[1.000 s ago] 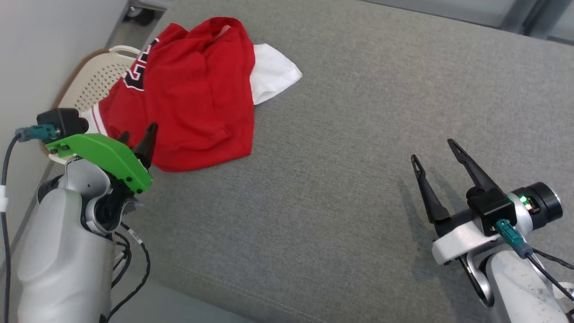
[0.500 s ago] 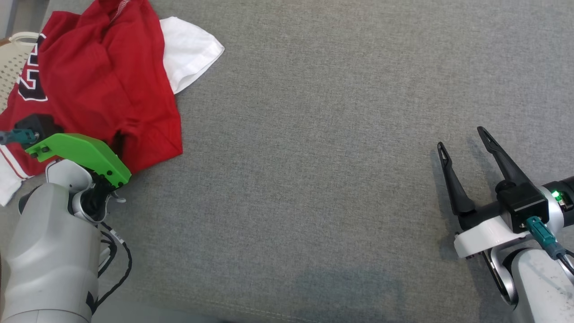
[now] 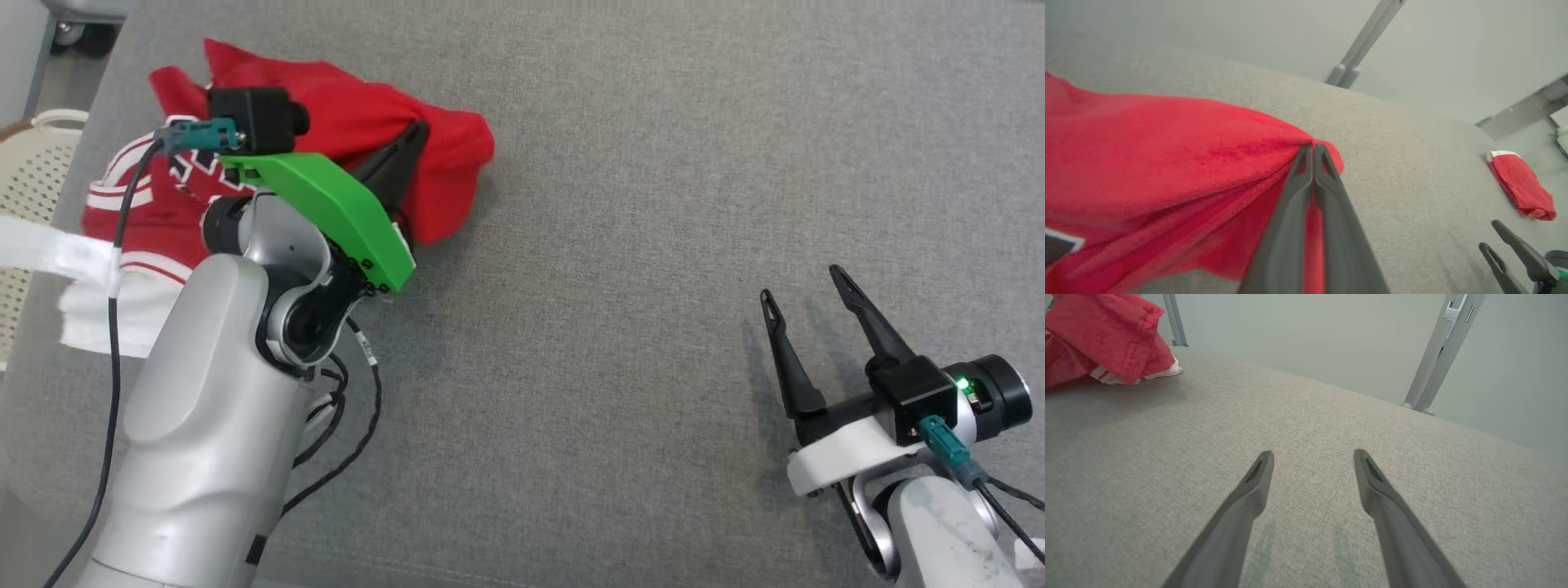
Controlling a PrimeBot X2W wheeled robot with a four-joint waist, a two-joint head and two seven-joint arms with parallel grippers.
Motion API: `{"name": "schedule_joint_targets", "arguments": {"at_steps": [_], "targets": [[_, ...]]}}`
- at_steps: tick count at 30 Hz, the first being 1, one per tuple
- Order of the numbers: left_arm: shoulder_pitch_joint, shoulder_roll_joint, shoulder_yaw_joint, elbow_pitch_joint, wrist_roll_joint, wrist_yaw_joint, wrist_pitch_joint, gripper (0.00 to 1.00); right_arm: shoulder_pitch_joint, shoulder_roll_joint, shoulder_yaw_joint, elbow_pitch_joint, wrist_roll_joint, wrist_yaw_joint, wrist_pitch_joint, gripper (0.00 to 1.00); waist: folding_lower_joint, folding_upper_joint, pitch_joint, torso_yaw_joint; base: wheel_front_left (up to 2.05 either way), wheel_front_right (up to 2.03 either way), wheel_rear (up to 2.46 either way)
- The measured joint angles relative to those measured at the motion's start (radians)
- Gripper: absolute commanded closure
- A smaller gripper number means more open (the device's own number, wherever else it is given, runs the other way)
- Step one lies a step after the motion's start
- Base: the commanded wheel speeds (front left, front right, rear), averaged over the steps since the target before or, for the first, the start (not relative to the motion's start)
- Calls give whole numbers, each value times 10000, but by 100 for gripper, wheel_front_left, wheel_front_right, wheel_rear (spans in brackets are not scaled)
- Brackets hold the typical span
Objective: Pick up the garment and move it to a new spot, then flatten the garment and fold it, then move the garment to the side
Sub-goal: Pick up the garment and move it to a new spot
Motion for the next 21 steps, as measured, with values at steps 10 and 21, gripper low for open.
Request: {"name": "schedule_joint_targets", "arguments": {"at_steps": [10,21], "targets": [[196,-318,-848,-5561,-1275,959,2479,100,-449,859,255,1026,226,0,-441,0,-1,0,-744,-843,0,0,0],[6,-744,-1856,-7114,-1662,3160,3300,100,-712,1072,334,1070,1273,-2,-485,0,-1,0,-853,-3021,0,0,0]]}}
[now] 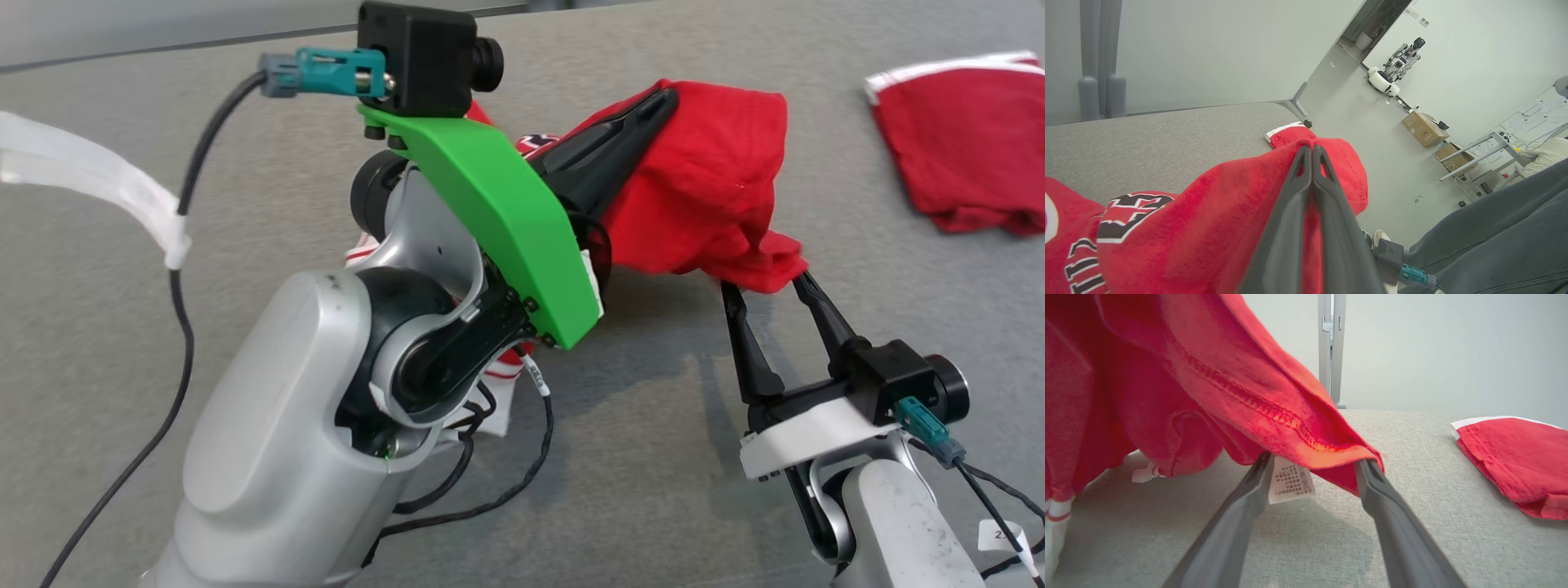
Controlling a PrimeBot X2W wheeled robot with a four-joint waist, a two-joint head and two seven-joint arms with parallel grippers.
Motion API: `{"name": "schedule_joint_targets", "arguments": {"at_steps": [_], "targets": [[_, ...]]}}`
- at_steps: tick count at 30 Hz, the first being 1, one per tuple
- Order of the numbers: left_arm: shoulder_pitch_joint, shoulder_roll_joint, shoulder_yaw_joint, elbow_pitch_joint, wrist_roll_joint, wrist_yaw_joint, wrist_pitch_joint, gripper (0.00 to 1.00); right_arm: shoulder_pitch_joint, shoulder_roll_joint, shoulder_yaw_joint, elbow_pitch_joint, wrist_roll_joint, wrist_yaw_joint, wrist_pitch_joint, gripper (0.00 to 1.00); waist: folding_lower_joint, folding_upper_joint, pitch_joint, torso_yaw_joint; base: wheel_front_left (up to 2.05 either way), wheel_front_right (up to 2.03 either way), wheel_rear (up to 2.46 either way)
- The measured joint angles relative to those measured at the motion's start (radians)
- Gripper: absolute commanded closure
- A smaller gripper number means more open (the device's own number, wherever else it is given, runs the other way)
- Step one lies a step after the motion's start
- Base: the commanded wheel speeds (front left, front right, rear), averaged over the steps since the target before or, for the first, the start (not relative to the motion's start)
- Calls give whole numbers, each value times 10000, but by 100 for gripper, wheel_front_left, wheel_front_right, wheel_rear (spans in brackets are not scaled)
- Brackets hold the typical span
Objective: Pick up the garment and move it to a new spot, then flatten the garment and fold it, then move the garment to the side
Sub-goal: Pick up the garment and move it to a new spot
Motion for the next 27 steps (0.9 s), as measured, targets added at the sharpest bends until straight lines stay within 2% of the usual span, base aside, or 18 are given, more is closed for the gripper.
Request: {"name": "schedule_joint_targets", "arguments": {"at_steps": [3,6,9,15,17,18,19,20,24,25,27], "targets": [[124,0,-138,462,259,334,-33,100,56,-10,29,-19,311,0,0,0,0,0,57,-629,0,0,0],[267,198,-90,1444,704,424,-546,100,44,0,58,-77,633,0,0,0,0,0,144,-1234,0,0,0],[287,209,-111,2754,1204,314,-1371,100,45,-12,59,-107,815,0,-2,0,0,0,261,-1795,0,0,0],[-144,-4,-56,5549,1319,12,-3225,100,41,-8,190,-148,1149,0,-4,0,0,0,519,-2734,0,0,0],[-461,-63,153,6527,1227,29,-3988,100,42,-10,324,-144,1225,0,-4,0,0,0,599,-2998,0,0,0],[-593,-46,188,6962,1137,10,-4278,79,53,-8,401,-144,1256,0,-6,0,0,0,635,-3121,0,0,0],[-687,-52,267,7390,1024,8,-4602,47,71,0,489,-138,1279,0,-8,0,0,0,665,-3239,0,0,0],[-769,-52,332,7672,757,-33,-4913,0,129,4,548,-119,1277,0,-8,0,0,0,688,-3353,0,0,0],[-1278,-59,176,8351,-631,-226,-5925,0,562,0,550,25,1133,0,-8,0,0,0,695,-3635,0,0,0],[-1483,-67,-211,8575,-1279,-247,-6142,0,659,-4,472,54,1024,0,-10,0,0,0,670,-3613,0,0,0],[-1645,-71,-648,8673,-1812,-278,-6372,0,752,0,470,73,890,0,-8,0,0,0,652,-3515,0,0,0]]}}
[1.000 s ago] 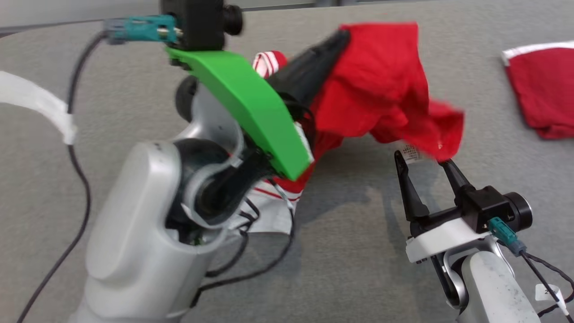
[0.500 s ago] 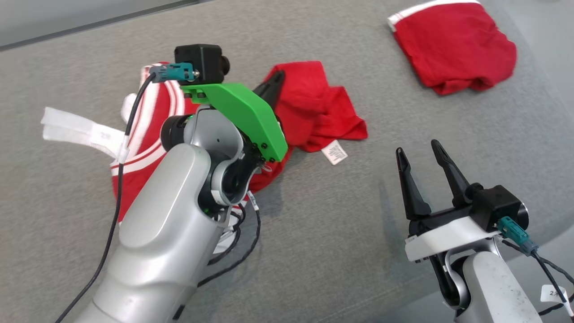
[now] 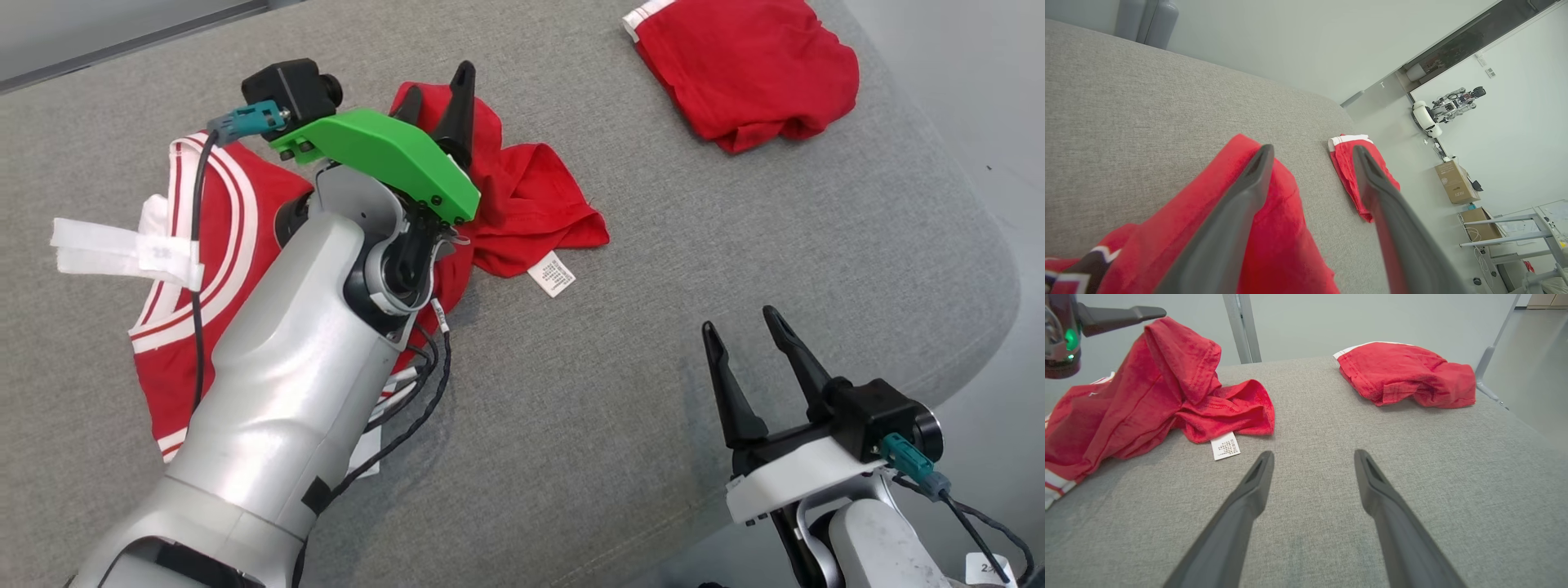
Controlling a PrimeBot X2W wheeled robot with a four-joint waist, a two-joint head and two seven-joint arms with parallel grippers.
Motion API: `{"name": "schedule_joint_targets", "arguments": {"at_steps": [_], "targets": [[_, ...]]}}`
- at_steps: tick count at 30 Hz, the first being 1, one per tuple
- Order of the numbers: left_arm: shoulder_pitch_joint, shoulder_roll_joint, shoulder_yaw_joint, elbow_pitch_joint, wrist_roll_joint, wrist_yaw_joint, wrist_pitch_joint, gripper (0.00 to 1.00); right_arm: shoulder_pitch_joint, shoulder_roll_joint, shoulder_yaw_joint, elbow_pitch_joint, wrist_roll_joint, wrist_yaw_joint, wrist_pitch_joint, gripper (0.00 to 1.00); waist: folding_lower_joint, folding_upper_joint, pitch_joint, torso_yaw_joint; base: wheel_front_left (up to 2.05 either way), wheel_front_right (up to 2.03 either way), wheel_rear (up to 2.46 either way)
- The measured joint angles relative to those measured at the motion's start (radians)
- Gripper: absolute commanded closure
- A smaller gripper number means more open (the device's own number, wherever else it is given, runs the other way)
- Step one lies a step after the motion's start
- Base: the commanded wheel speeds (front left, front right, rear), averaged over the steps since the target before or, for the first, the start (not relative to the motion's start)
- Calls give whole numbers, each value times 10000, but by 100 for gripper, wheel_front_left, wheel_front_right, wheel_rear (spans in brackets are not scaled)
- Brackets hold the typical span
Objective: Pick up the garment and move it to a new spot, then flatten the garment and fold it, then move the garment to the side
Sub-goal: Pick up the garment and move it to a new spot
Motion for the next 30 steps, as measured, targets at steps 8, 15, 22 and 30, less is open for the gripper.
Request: {"name": "schedule_joint_targets", "arguments": {"at_steps": [8,15,22,30], "targets": [[-1005,8,-1415,522,2,52,-1371,0,-27,8,-280,-251,-497,0,-2,0,0,0,-128,699,0,0,0],[-568,140,-2121,-385,512,-194,-2010,0,-73,6,-844,-481,-984,0,-2,0,0,0,-225,1545,0,0,0],[1739,1783,-2740,-2249,1538,606,-2355,0,3,10,-1225,-608,-1417,0,-2,0,0,0,-335,2442,0,0,0],[4569,3283,-2790,-4125,1189,1588,-2226,0,6,12,-1434,-652,-1732,0,-2,0,0,-1,-415,3256,0,0,0]]}}
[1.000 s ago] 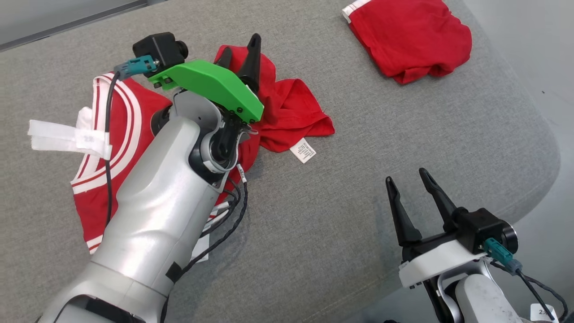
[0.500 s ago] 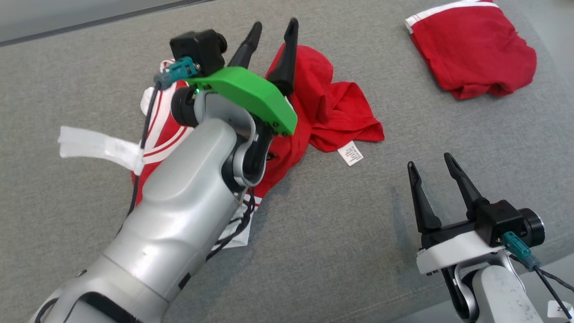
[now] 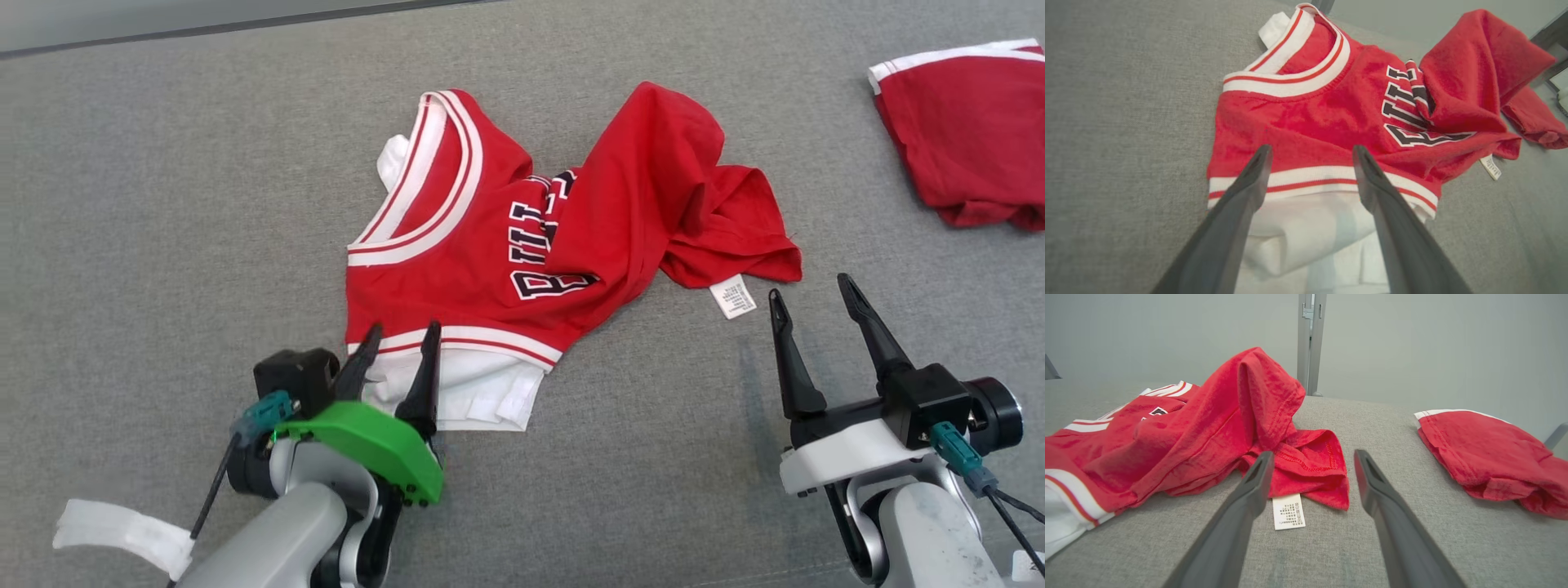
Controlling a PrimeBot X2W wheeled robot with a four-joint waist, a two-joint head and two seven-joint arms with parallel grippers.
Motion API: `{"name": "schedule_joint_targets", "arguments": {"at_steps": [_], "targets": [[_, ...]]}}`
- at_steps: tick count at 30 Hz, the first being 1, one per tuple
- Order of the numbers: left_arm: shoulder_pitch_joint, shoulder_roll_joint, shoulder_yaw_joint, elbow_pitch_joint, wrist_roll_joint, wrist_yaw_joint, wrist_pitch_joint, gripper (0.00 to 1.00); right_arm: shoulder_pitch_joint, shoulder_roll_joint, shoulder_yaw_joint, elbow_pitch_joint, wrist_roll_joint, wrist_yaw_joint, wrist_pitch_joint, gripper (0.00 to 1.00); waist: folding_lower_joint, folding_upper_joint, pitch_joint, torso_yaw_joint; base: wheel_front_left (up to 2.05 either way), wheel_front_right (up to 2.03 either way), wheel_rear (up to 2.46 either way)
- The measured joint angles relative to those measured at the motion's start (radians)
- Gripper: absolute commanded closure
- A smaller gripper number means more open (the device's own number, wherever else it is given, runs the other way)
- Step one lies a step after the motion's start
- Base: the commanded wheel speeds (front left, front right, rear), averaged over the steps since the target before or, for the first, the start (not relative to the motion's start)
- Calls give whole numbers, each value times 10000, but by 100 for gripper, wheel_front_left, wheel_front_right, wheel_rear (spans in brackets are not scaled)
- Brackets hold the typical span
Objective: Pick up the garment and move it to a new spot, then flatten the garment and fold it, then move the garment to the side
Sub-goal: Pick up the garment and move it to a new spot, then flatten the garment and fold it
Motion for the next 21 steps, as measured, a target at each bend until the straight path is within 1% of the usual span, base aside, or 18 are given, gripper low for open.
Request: {"name": "schedule_joint_targets", "arguments": {"at_steps": [2,6,9,11,15,20,21], "targets": [[232,96,-27,-240,-153,69,100,0,1,0,-35,-2,-44,0,0,0,0,0,-7,84,0,0,0],[820,324,-82,-945,-360,408,339,0,13,0,-44,-10,-151,0,0,0,0,0,-30,361,0,0,0],[973,520,-33,-986,-347,736,372,0,13,0,15,-6,-167,0,0,0,0,0,-36,483,0,0,0],[980,535,-19,-890,-347,825,378,0,13,0,27,-8,-192,0,0,0,0,0,-21,508,0,0,0],[985,198,52,-688,-815,533,583,0,11,-2,58,-4,-217,0,0,0,0,0,8,481,0,0,0],[802,-182,167,117,-1160,267,884,0,-8,0,102,8,-190,0,0,0,0,0,59,345,0,0,0],[723,-230,224,251,-1275,178,918,39,-10,0,117,13,-148,0,0,0,0,0,68,304,0,0,0]]}}
